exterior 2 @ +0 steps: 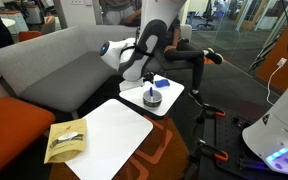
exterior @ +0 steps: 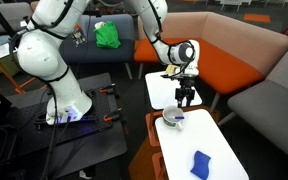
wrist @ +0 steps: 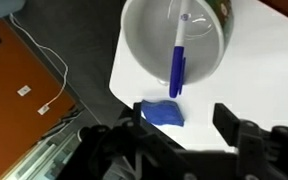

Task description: Put the pen in the mug

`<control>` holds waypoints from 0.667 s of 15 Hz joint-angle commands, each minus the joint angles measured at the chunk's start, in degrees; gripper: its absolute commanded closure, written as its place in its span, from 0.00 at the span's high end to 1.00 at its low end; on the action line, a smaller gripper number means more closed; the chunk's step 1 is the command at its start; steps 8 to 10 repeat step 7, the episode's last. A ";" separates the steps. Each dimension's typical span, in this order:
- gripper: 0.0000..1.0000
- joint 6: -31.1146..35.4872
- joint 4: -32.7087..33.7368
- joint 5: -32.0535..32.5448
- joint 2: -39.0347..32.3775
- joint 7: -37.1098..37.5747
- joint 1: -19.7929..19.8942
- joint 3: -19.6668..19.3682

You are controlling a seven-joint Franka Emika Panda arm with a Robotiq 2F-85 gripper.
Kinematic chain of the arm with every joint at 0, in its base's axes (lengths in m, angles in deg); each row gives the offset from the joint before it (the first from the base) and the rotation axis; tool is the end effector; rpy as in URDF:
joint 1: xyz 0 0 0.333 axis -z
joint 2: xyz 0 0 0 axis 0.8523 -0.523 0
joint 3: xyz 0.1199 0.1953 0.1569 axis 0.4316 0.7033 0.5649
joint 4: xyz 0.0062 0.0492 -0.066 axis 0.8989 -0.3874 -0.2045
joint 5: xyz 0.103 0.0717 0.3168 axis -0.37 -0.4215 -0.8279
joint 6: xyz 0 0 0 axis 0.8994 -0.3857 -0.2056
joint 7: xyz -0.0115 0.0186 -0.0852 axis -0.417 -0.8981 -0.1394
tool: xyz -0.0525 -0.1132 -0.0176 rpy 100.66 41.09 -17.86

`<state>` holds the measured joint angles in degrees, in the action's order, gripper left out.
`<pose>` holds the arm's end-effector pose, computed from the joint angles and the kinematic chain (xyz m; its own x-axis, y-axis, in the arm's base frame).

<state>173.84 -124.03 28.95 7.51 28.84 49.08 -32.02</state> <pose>0.5335 -0.1079 0.0909 0.3844 -0.8123 0.4386 -0.8560 -0.1357 0.4988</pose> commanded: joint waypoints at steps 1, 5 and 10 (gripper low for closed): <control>1.00 1.43 -5.25 -1.67 6.92 -3.40 1.19 2.05; 1.00 -0.45 -9.28 -2.10 12.71 -11.66 1.71 4.17; 1.00 -0.83 -10.63 -2.12 14.27 -14.89 1.97 5.01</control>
